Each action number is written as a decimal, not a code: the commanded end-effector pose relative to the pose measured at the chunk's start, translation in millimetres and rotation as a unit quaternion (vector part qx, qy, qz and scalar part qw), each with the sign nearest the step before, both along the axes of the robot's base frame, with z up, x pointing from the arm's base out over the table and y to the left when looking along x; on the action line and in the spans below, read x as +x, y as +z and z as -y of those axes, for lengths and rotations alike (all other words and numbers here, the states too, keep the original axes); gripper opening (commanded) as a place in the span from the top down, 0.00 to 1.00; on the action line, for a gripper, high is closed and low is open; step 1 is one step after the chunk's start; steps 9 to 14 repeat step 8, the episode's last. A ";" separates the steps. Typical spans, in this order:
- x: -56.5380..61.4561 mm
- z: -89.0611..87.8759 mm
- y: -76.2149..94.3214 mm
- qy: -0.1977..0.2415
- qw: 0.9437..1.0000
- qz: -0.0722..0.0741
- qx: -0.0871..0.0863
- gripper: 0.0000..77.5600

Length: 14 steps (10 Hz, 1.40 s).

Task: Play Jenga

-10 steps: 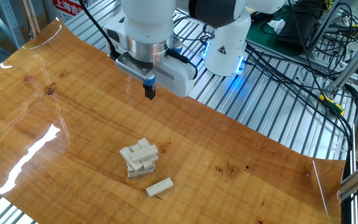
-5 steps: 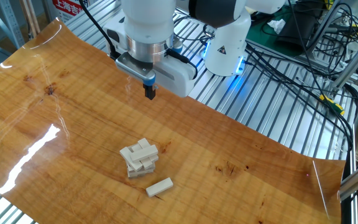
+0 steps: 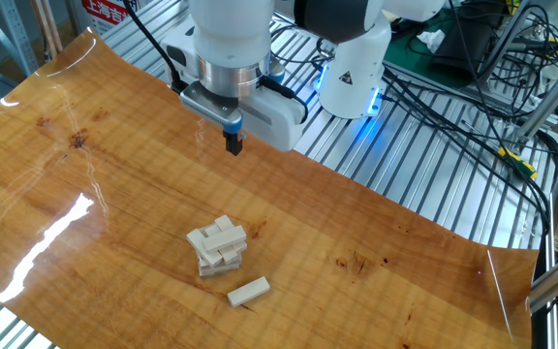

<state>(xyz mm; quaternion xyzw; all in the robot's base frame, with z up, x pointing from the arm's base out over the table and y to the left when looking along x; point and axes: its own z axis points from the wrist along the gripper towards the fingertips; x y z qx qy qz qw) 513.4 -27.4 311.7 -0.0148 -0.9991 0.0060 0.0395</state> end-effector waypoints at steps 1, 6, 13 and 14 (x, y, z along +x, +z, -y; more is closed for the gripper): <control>1.7 -17.5 -39.1 -0.024 0.999 0.001 -0.022 0.98; 4.0 -17.2 -38.5 -0.016 1.000 0.000 -0.017 0.98; 4.2 -17.3 -38.4 -0.017 1.000 0.000 -0.015 0.98; 4.2 -17.3 -38.4 -0.017 1.000 0.000 -0.015 0.98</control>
